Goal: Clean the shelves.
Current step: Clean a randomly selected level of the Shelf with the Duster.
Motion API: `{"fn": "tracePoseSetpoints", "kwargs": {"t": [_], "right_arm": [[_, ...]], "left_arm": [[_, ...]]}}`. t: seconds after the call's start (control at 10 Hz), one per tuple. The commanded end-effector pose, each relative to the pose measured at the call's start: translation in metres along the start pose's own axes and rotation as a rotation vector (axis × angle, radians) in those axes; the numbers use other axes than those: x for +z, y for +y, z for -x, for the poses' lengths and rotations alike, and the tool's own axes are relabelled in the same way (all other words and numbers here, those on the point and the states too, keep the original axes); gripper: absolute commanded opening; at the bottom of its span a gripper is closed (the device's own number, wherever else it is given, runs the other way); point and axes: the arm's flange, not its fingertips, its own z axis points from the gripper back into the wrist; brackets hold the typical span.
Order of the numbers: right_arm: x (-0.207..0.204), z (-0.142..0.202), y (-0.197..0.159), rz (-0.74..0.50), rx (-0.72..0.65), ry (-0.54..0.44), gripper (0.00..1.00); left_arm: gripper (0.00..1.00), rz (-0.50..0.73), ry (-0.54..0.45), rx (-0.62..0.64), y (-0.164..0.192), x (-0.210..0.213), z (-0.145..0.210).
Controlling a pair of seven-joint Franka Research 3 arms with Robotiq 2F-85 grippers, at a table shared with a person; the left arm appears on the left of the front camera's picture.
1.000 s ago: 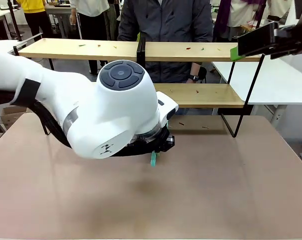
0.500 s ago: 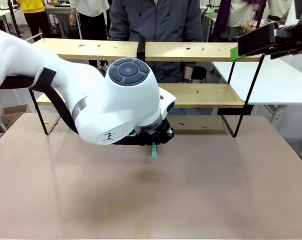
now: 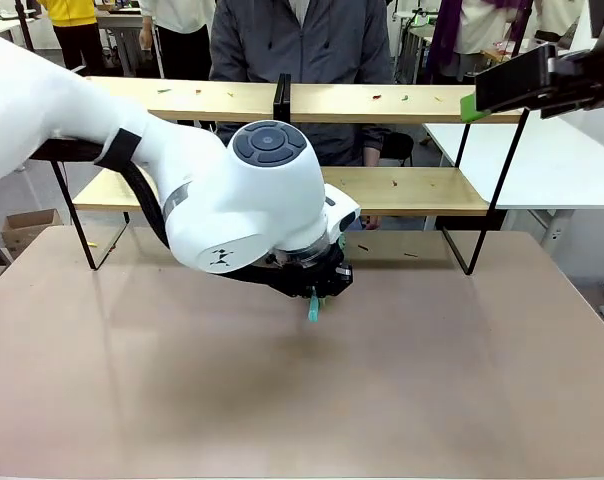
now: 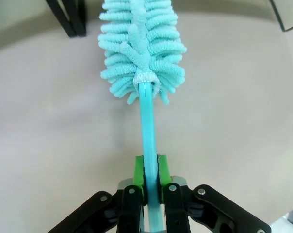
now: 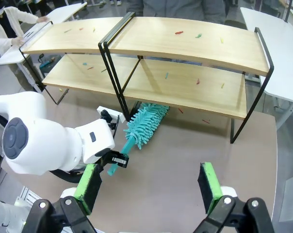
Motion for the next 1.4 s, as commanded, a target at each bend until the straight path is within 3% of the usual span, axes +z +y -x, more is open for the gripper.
{"fn": "tracePoseSetpoints", "kwargs": {"t": [0.0,0.1,0.4,0.6,0.8,1.3], "right_arm": [[0.000,0.000,0.000,0.000,-0.005,0.002,1.00],[0.000,0.000,0.000,0.000,-0.005,0.002,1.00],[0.000,0.000,0.000,0.000,-0.005,0.002,1.00],[0.000,0.000,0.000,0.000,-0.005,0.002,1.00],[0.000,0.000,0.000,0.000,-0.005,0.002,1.00],[0.000,0.000,0.000,0.000,-0.005,0.002,1.00]], "left_arm": [[0.13,0.028,0.018,-0.004,-0.038,-0.040,-0.017],[0.13,0.069,0.019,-0.022,-0.040,-0.041,-0.016],[0.13,0.144,0.154,-0.118,-0.047,-0.052,-0.013],[0.13,0.262,0.212,-0.172,-0.043,-0.043,-0.012],[0.13,0.396,0.321,-0.291,-0.034,-0.029,-0.009],[0.13,0.470,0.608,-0.575,-0.003,0.005,-0.004]]}}
